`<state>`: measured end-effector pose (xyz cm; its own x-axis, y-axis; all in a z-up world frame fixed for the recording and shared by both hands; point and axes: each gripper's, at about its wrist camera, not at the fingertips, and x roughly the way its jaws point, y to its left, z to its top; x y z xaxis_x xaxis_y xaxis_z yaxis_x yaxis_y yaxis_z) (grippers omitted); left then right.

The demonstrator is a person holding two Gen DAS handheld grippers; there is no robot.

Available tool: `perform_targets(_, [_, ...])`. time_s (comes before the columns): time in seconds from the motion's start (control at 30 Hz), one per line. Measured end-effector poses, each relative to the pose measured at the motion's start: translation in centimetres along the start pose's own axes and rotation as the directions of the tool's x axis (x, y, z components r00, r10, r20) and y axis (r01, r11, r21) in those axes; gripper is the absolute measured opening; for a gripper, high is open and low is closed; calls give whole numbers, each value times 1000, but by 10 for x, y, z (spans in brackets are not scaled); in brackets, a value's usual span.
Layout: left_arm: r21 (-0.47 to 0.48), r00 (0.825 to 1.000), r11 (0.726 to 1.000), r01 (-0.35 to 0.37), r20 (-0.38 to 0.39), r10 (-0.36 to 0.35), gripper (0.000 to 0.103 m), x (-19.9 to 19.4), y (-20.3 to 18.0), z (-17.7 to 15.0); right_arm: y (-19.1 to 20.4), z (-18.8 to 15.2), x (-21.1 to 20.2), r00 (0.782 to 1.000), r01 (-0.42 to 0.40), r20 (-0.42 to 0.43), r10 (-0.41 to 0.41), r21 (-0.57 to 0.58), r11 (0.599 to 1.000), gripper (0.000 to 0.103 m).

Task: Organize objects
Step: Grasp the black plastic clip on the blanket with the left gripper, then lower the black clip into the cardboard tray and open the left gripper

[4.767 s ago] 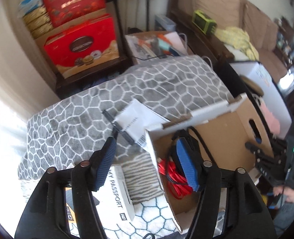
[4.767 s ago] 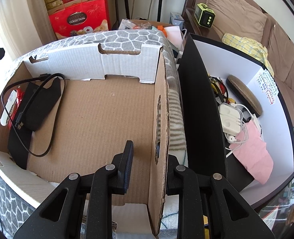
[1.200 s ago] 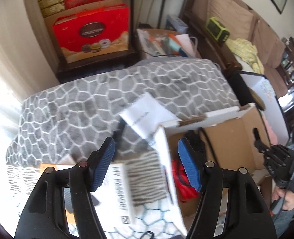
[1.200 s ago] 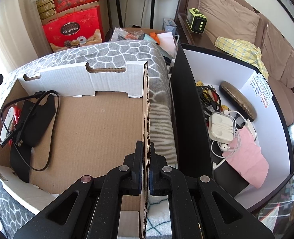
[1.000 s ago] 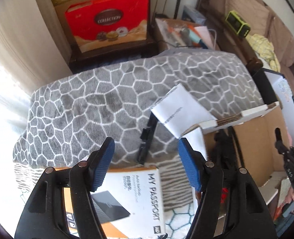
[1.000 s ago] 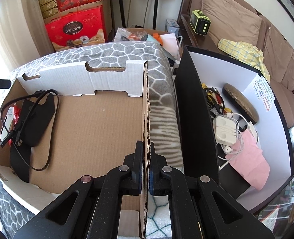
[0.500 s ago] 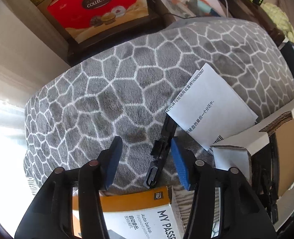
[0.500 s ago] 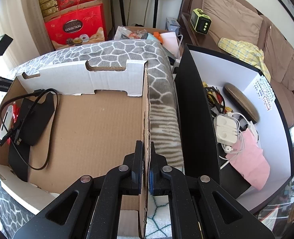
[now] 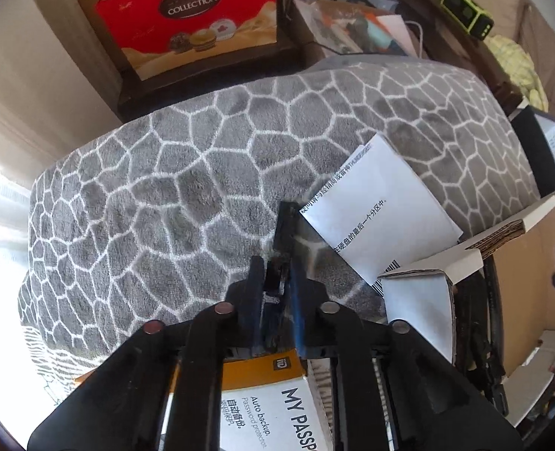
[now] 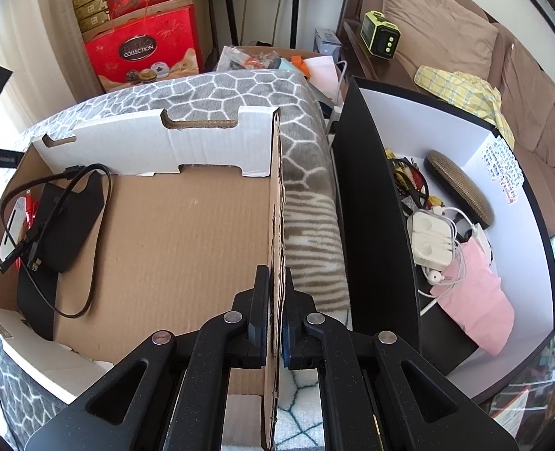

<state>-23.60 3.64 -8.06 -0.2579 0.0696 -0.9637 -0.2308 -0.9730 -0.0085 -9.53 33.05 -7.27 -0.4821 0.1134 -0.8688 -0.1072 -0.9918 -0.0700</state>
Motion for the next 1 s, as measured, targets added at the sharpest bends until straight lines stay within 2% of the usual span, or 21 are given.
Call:
perform_targets(0.17, [-83, 996, 995, 55, 72, -49, 10, -26, 21, 2, 0, -2, 2, 1000, -1, 1, 1, 8, 1000, 4])
perform_targets(0.23, [-104, 989, 988, 112, 105, -101, 10, -42, 26, -2, -1, -3, 2, 1000, -3, 1, 3, 9, 1000, 4])
perform_targets(0.33, [-90, 971, 974, 208, 140, -195, 10, -64, 21, -11, -1, -3, 3, 1000, 0, -2, 0, 8, 1000, 4])
perform_targets(0.47, [-52, 945, 956, 289, 172, -277, 10, -87, 4, -23, 0, -2, 4, 1000, 5, -3, -5, 7, 1000, 4])
perform_targets(0.57, [-25, 923, 934, 356, 162, -348, 10, -97, -10, -25, -2, -2, 4, 1000, -3, -6, 3, 12, 1000, 4])
perform_targets(0.7, [18, 925, 931, 365, 105, -365, 10, -92, -38, -28, -3, -2, 6, 1000, -6, -12, 6, 17, 1000, 4])
perform_targets(0.93, [5, 936, 936, 352, 13, -352, 10, -65, -63, -45, -2, -2, 5, 1000, -2, -12, 2, 19, 1000, 4])
perform_targets(1.0, [-2, 951, 951, 309, 1, -309, 20, -61, -65, -45, -2, -3, 4, 1000, 0, -12, 1, 18, 1000, 4])
